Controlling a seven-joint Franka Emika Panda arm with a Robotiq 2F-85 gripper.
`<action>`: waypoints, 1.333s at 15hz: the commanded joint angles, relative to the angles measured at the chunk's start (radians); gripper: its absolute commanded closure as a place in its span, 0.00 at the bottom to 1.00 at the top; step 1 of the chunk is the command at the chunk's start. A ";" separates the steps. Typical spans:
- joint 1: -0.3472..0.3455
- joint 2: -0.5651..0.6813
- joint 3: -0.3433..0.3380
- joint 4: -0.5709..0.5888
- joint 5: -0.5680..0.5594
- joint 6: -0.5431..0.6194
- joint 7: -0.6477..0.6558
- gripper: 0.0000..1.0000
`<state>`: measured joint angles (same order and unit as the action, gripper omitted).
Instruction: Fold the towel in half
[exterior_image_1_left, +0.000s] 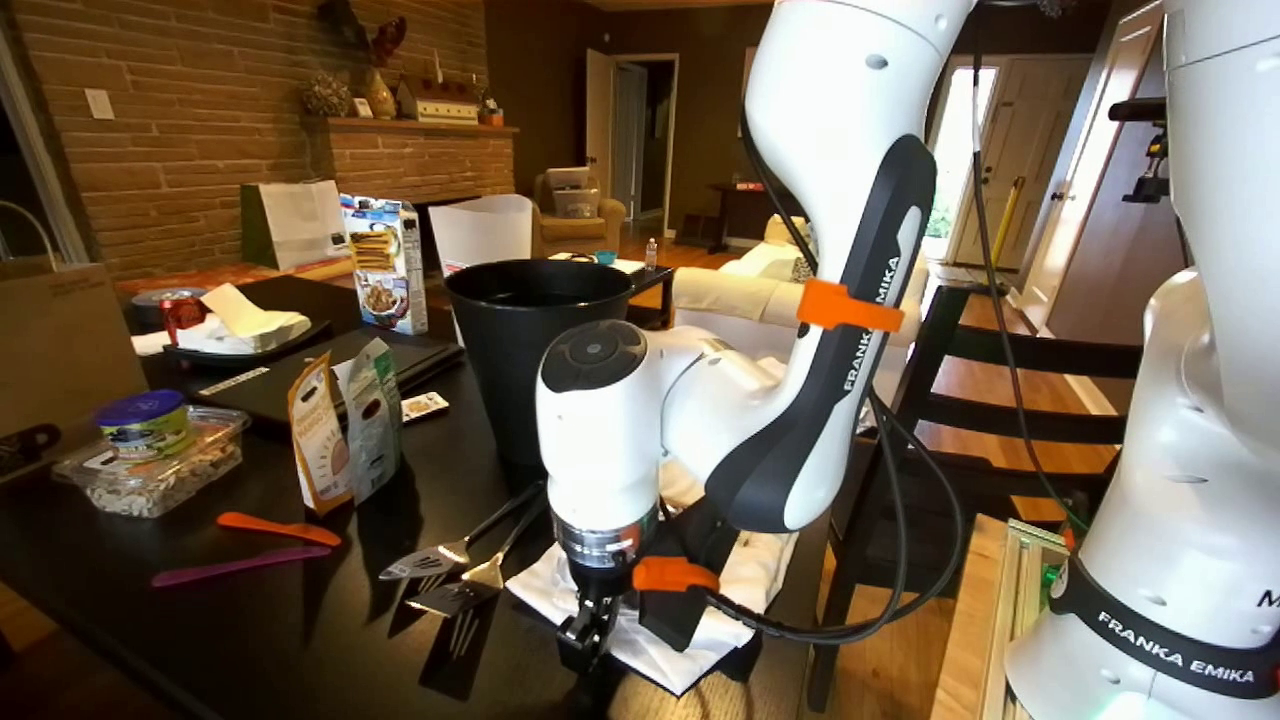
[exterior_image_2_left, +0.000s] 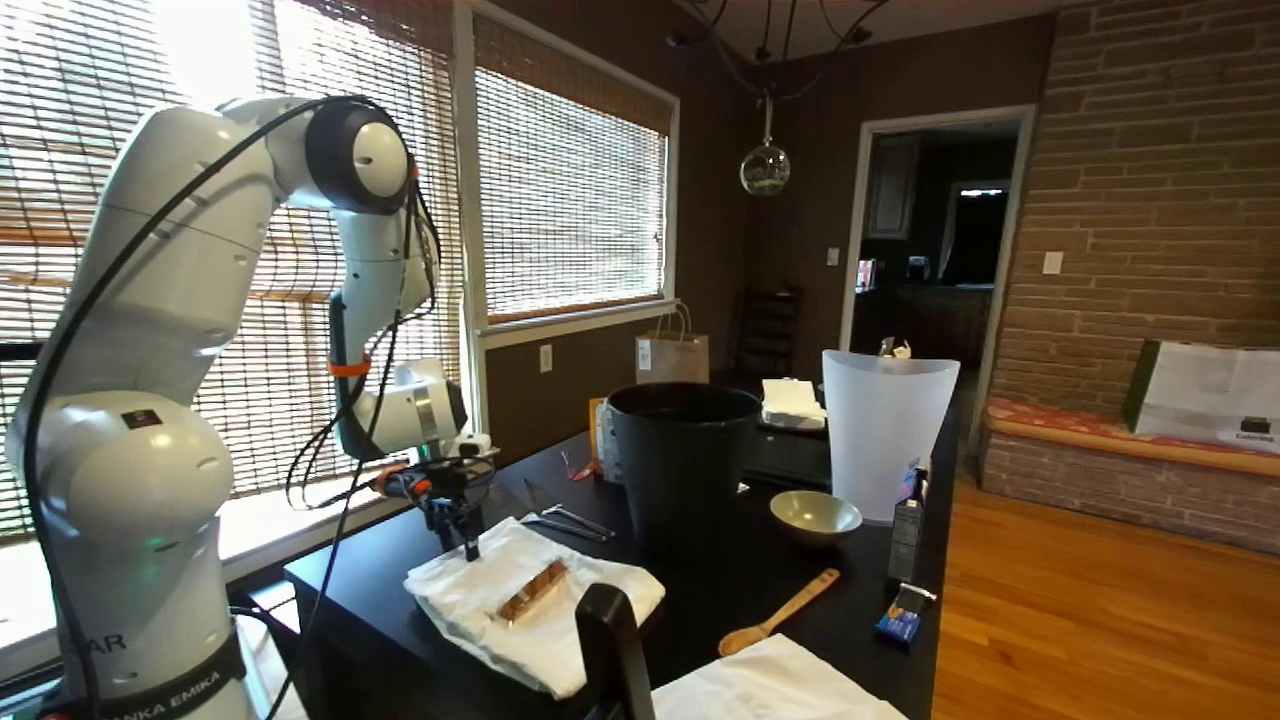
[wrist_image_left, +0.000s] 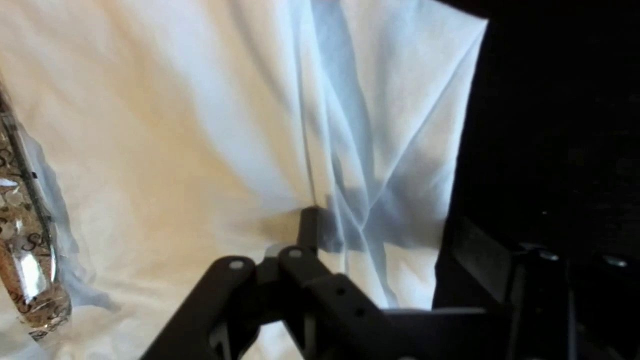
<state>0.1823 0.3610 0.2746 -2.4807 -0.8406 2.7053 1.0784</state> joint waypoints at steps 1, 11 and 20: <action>0.004 0.009 -0.010 0.007 -0.010 -0.009 0.010 0.60; 0.034 -0.062 -0.055 -0.021 0.095 -0.059 -0.107 0.96; 0.046 -0.235 -0.100 -0.048 0.313 -0.194 -0.374 0.96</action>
<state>0.2068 0.2179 0.1945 -2.4937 -0.5957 2.5654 0.7790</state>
